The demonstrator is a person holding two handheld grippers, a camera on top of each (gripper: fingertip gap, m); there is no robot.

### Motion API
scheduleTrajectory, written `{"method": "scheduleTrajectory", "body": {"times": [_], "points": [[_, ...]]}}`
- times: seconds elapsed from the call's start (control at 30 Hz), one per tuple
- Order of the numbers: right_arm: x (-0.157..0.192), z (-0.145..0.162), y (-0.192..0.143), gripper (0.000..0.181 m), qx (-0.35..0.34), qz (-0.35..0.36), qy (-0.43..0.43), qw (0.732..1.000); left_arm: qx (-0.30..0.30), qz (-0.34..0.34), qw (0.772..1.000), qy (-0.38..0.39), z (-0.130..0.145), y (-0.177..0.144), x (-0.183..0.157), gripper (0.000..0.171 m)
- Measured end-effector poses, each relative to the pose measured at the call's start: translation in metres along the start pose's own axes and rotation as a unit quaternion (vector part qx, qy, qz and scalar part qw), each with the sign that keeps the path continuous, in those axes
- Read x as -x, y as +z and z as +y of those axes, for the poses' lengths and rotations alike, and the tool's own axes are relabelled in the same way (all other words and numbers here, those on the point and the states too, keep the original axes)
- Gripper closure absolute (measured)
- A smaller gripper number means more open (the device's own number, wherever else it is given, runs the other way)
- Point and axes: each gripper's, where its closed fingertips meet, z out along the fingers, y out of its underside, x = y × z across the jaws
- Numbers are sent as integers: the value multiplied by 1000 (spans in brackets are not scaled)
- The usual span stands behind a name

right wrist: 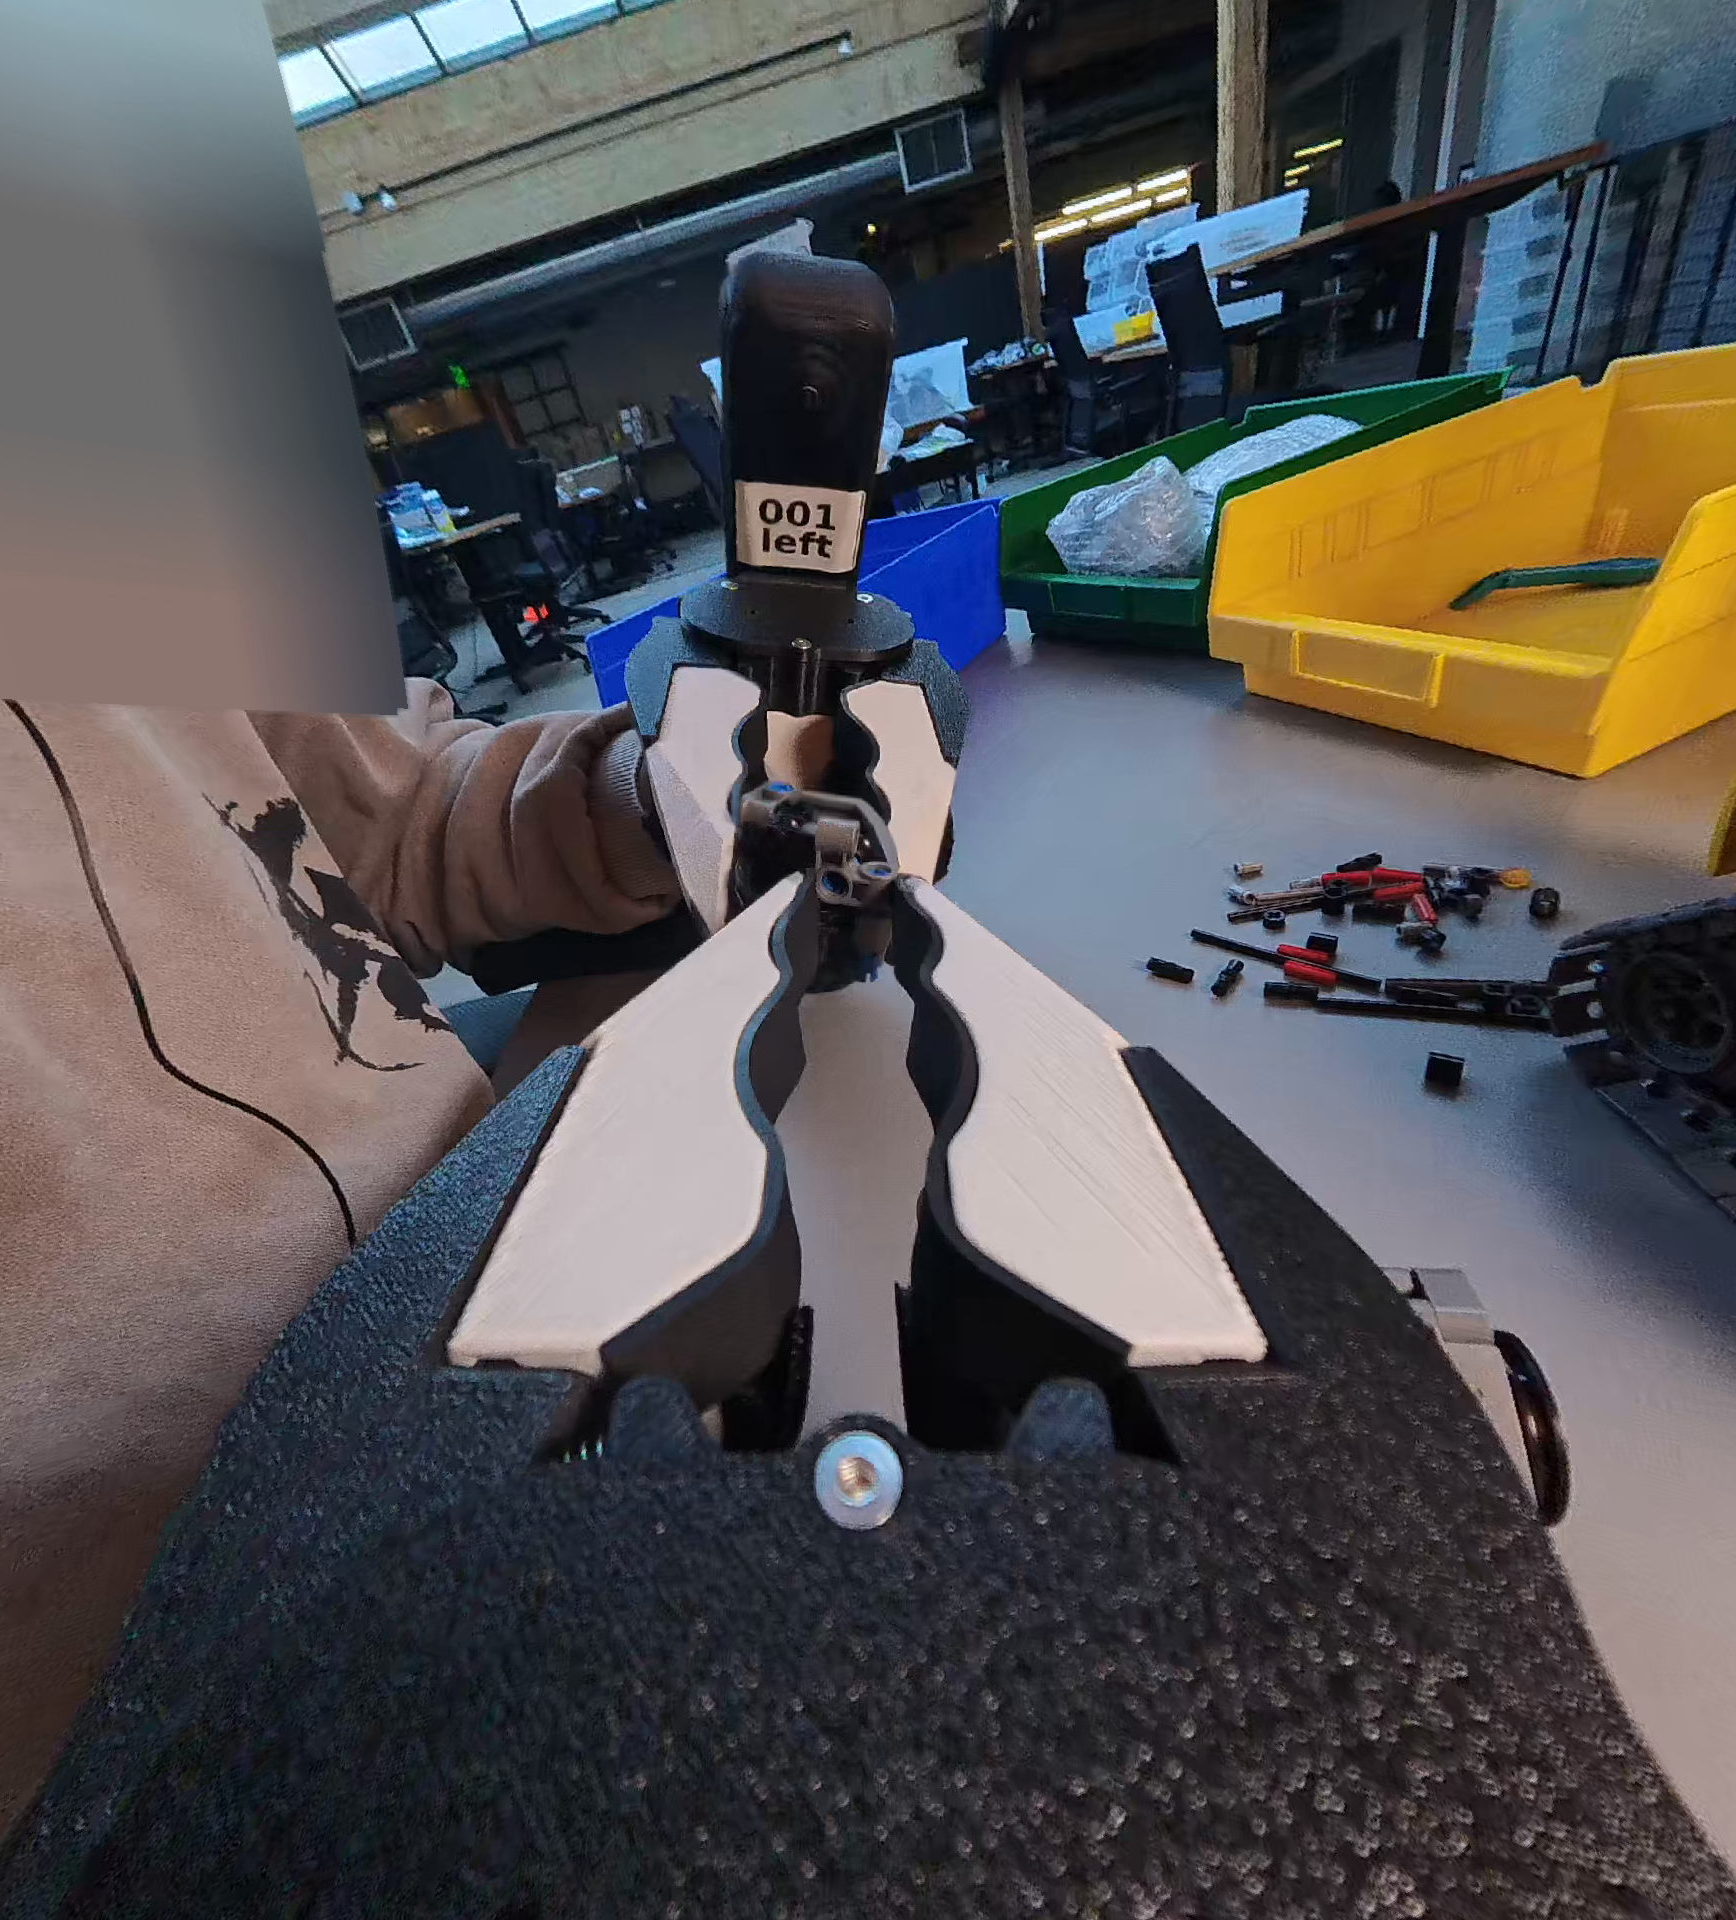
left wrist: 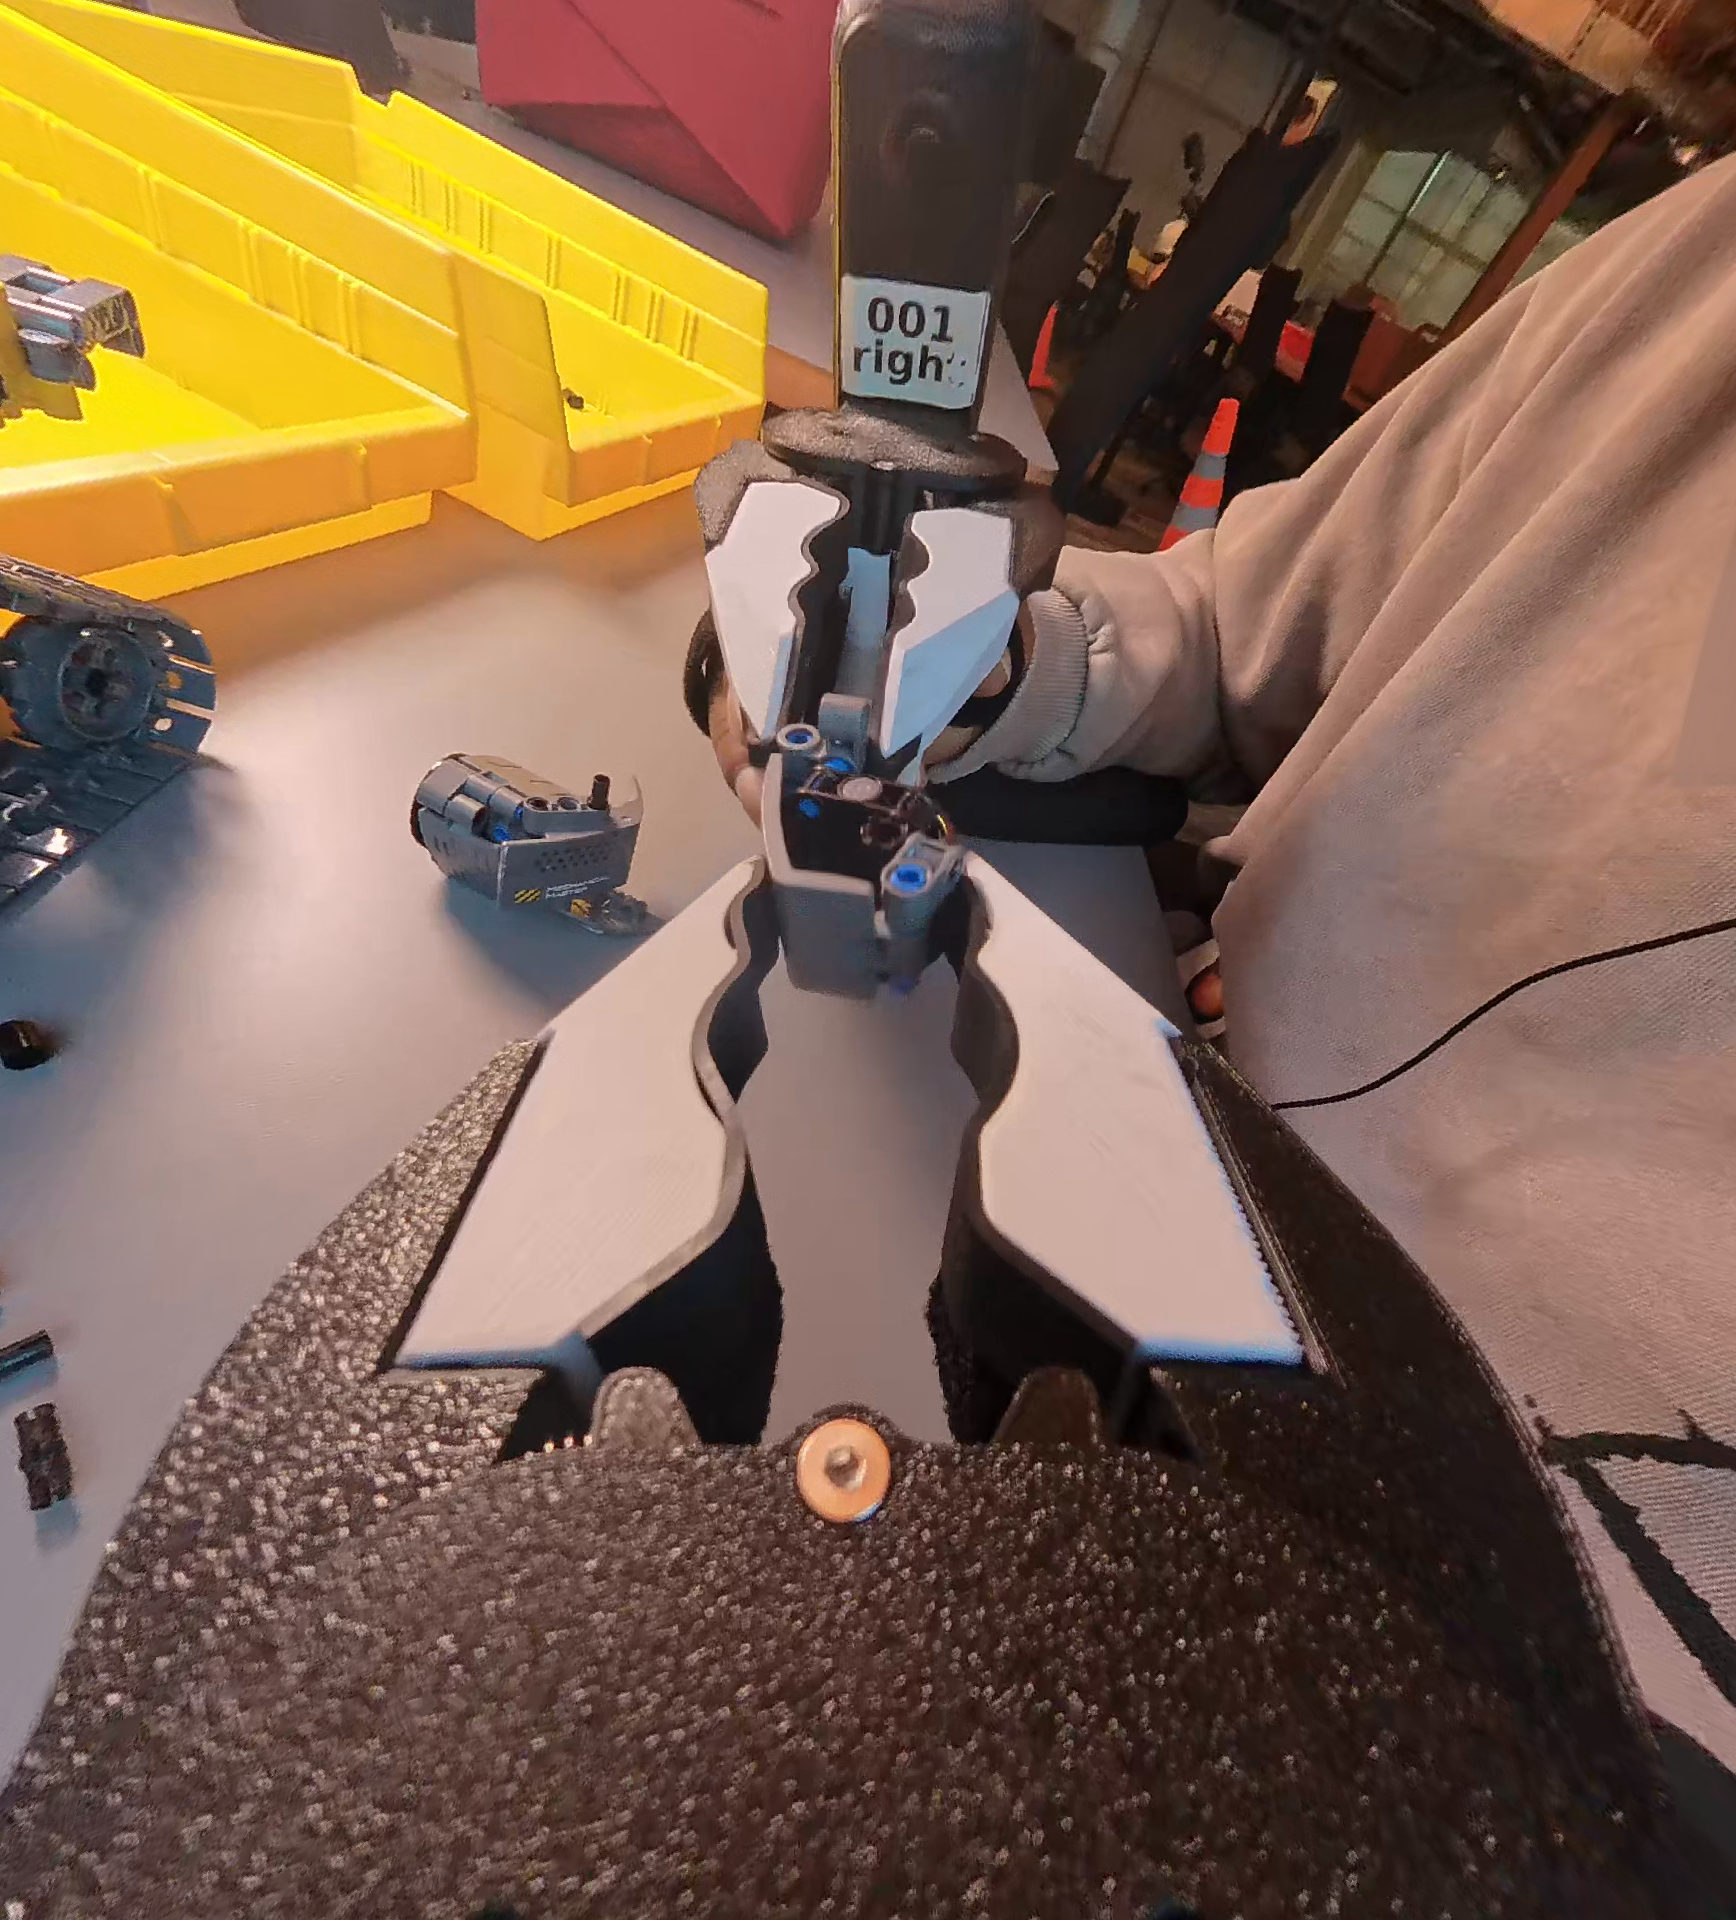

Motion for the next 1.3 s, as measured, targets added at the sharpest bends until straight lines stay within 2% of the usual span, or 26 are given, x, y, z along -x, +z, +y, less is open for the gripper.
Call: {"method": "scheduleTrajectory", "body": {"times": [0.03, 0.07, 0.1, 0.13, 0.17, 0.23, 0.27, 0.33, 0.37, 0.5, 0.6, 0.63, 0.87, 1.0, 1.3], "points": [[-1, -1, -2, 169, -2, 1, -3, 1000, -11, 4, 1000, -8, -3, -3, 0, 141], [-6, -22, -14, 181, -64, 12, 2, 998, 0, -4, 1000, -13, 0, -8, 4, 141], [-17, -45, -36, 181, -108, 19, 32, 993, 31, -43, 999, 0, 17, -15, 19, 141], [-24, -59, -52, 181, -135, 44, 6, 990, 31, -38, 998, -27, 25, -19, 22, 141], [-16, -40, -41, 181, -68, 54, -50, 995, 11, -20, 999, -48, 22, -19, 17, 141], [5, -7, -12, 181, -4, 41, -87, 995, -1, -8, 1000, -30, 11, -11, 12, 141], [3, -4, -8, 181, 4, 53, -92, 994, -3, -3, 1000, -25, 7, -7, 10, 141], [-4, -5, -9, 163, 9, 48, -60, 997, 7, -7, 1000, -5, 7, -3, 10, 141], [-9, -1, -10, 160, 19, 46, -39, 998, 14, -21, 1000, 9, 9, -2, 12, 141], [-7, 9, -4, 160, 48, 57, -58, 996, 34, -62, 995, 64, 13, 2, 15, 140], [-8, 19, 0, 167, 79, 68, -81, 991, 40, -72, 993, 84, 15, 3, 13, 141], [-6, 20, 1, 173, 83, 64, -91, 990, 44, -77, 992, 88, 16, 4, 14, 141], [-5, 14, 0, 175, 75, 72, -134, 985, 29, -68, 995, 66, 13, 2, 13, 141], [-1, 3, -2, 177, 38, 62, -119, 990, 5, -68, 995, 72, 3, -2, 10, 141], [10, -8, -5, 177, 4, 27, -95, 995, -33, -24, 999, 30, -6, -7, 0, 142]]}}
